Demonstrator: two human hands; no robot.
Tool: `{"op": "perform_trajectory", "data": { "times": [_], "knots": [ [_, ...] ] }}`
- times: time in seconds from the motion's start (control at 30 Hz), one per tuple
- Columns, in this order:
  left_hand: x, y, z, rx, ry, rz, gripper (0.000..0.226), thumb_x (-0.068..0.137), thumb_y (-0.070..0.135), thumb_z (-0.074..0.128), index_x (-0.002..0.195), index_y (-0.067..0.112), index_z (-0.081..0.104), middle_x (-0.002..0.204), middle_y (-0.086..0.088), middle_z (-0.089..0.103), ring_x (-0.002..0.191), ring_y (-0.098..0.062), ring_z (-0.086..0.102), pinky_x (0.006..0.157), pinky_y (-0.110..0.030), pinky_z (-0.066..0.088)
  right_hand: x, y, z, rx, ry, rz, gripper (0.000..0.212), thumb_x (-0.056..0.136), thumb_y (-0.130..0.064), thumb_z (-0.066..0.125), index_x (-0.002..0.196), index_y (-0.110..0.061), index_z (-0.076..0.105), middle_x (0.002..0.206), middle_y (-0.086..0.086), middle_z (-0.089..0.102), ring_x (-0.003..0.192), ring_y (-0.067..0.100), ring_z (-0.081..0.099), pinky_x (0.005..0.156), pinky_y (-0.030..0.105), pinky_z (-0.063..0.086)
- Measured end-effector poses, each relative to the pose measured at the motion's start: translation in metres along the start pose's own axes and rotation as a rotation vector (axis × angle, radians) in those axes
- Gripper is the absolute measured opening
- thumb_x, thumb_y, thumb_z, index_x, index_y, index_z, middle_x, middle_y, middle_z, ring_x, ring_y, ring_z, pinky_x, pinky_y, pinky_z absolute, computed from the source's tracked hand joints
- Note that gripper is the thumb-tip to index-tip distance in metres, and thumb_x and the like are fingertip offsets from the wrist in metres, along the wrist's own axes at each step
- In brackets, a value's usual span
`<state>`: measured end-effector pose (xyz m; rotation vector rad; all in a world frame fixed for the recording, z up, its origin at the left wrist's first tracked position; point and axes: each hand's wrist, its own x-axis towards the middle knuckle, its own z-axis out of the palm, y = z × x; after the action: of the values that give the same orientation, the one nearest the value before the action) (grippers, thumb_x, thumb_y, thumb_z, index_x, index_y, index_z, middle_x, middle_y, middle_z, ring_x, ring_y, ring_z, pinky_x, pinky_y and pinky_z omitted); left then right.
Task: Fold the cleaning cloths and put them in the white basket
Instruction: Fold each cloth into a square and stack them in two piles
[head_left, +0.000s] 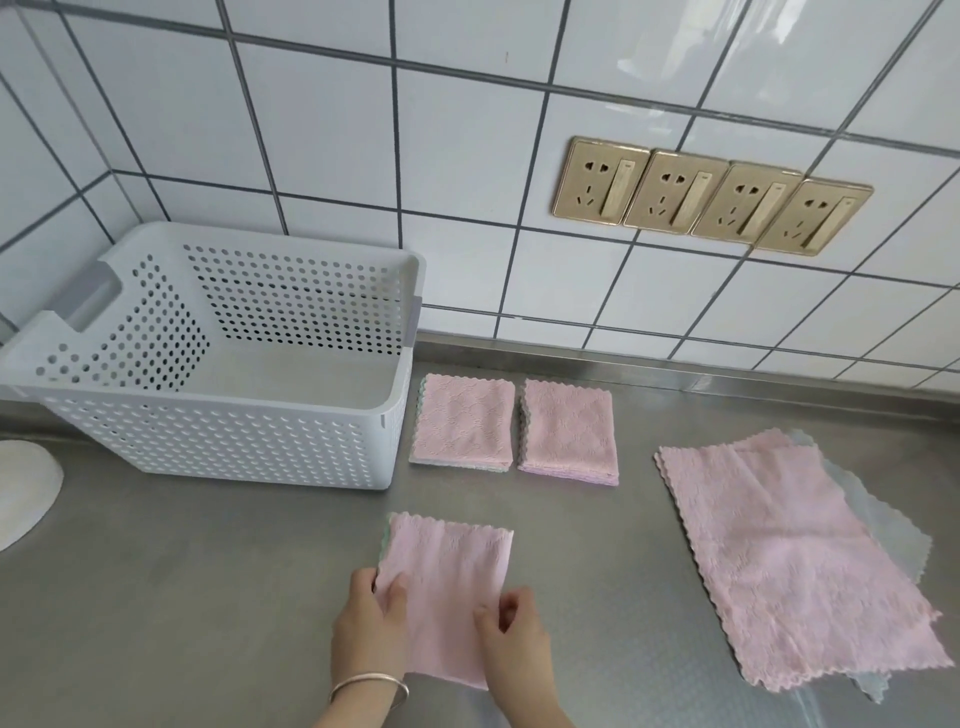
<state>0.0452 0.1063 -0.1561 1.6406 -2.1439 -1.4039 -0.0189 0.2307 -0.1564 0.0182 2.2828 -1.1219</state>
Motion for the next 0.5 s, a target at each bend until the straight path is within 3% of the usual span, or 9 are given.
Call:
{"op": "perform_trajectory", "data": {
  "times": [0.1, 0.2, 0.33, 0.5],
  "knots": [
    [0.009, 0.039, 0.003, -0.162, 0.044, 0.089, 0.027, 0.089, 0.022, 0.054, 0.112, 0.008, 0.053, 0.102, -0.015, 0.063, 0.1, -0.035, 0.059, 0.075, -0.03, 0.037, 0.019, -0.026, -0.023, 0.088, 0.074, -0.075, 0.014, 0.086, -0.019, 0.058, 0.081, -0.017, 0.046, 0.072, -0.005, 0.051, 0.063, 0.007, 0.047, 0.055, 0.016, 0.035],
    [0.035, 0.083, 0.008, -0.253, 0.053, 0.159, 0.031, 0.091, 0.02, 0.05, 0.121, 0.015, 0.05, 0.111, -0.013, 0.064, 0.104, -0.031, 0.059, 0.077, -0.029, 0.038, 0.056, -0.062, -0.044, 0.159, 0.083, -0.119, 0.01, 0.086, -0.021, 0.058, 0.088, -0.015, 0.05, 0.078, -0.002, 0.052, 0.066, 0.009, 0.048, 0.057, 0.019, 0.037],
    [0.071, 0.129, 0.018, -0.215, 0.084, 0.287, 0.035, 0.092, 0.016, 0.047, 0.127, 0.015, 0.047, 0.122, -0.012, 0.06, 0.113, -0.029, 0.055, 0.083, -0.026, 0.037, 0.104, -0.101, -0.053, 0.218, 0.073, -0.138, 0.01, 0.087, -0.019, 0.057, 0.089, -0.016, 0.048, 0.079, -0.003, 0.046, 0.066, 0.01, 0.043, 0.058, 0.02, 0.036],
    [0.106, 0.154, 0.042, -0.055, 0.136, 0.394, 0.044, 0.094, 0.019, 0.042, 0.137, 0.025, 0.035, 0.135, -0.001, 0.052, 0.125, -0.023, 0.049, 0.096, -0.034, 0.042, 0.161, -0.122, -0.047, 0.23, 0.086, -0.08, 0.011, 0.089, -0.019, 0.055, 0.094, -0.014, 0.047, 0.081, -0.003, 0.049, 0.071, 0.012, 0.046, 0.059, 0.018, 0.037]
  ]
}}
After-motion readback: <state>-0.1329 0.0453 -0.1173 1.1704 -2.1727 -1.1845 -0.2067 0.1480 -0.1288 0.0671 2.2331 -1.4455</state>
